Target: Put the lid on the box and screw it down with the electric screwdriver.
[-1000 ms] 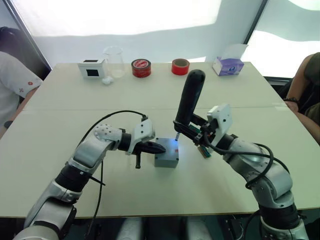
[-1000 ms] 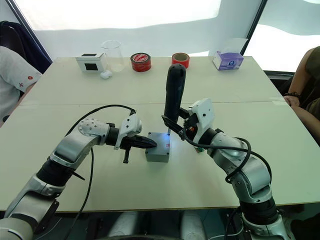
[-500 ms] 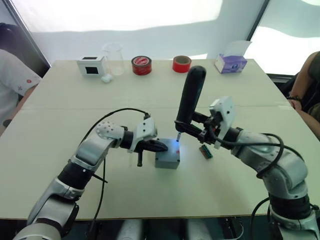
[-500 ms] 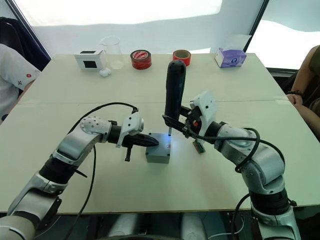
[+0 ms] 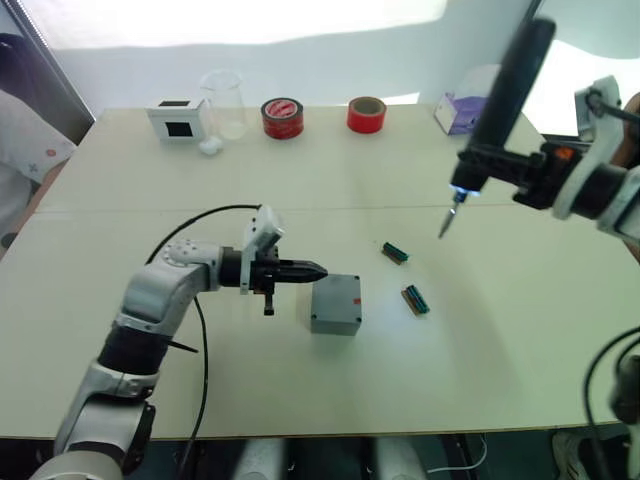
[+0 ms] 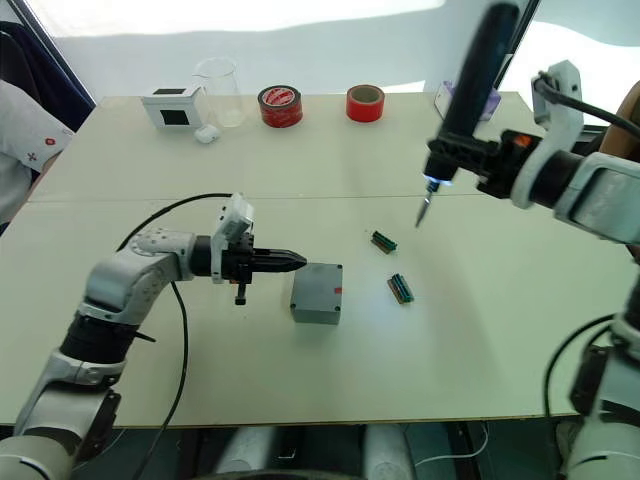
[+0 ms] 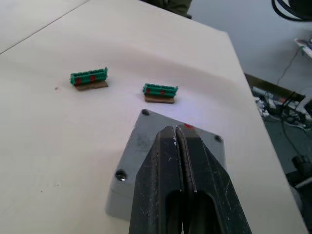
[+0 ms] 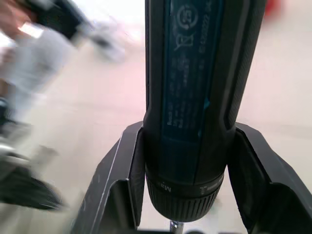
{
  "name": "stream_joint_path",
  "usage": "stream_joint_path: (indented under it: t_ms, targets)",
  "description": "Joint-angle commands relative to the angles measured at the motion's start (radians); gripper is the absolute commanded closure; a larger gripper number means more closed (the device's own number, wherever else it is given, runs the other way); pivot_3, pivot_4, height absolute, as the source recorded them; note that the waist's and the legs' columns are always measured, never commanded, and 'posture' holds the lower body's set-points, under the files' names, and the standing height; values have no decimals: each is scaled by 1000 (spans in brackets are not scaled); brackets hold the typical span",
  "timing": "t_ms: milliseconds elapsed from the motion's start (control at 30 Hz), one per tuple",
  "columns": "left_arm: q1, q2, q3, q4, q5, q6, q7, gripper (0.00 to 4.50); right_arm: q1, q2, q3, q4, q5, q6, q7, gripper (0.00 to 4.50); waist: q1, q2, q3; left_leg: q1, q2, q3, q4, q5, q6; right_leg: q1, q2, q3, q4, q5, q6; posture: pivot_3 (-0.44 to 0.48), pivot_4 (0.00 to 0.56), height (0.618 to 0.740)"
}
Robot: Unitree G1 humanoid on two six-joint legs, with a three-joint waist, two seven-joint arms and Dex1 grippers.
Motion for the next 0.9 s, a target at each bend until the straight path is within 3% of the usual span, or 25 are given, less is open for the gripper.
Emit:
stream_joint_path:
  t_ms: [33,167,333,633,767,900]
  targets:
    - [12,63,10,-148,-62,43,-28,4500,18,-114,36,135,6,143,33,2725,-1,1,1,0,0,1,0,0,0,0,0,0,0,0,0,0,150,740]
    - [52,111,-34,-245,-54,31,-39,4500,44,-159,160,219,-72,181,103,2725,-9,2,2,0,0,2,0,-1,1,0,1,0,0,0,1,0,150,740]
    - [77,104,-48,-286,-72,53,10,4500,21,-153,283,241,-158,181,217,2725,-20,6,7,0,0,3,6,-1,2,1,2,1,3,0,1,0,150,740]
    - [96,115,-39,-240,-57,38,54,4500,-91,-84,475,328,-390,181,405,2725,-20,6,9,1,0,2,9,-1,2,0,3,1,9,0,3,0,150,740]
    - [104,128,-38,-232,-50,31,61,4500,-104,-54,497,341,-505,181,472,2725,-17,5,9,1,0,2,9,-1,2,-1,3,1,12,0,3,0,150,740]
    - [106,147,-26,-219,-55,31,55,4500,-107,-41,500,322,-598,180,537,1244,-18,5,9,1,0,2,10,-1,2,-1,2,1,13,0,3,0,150,740]
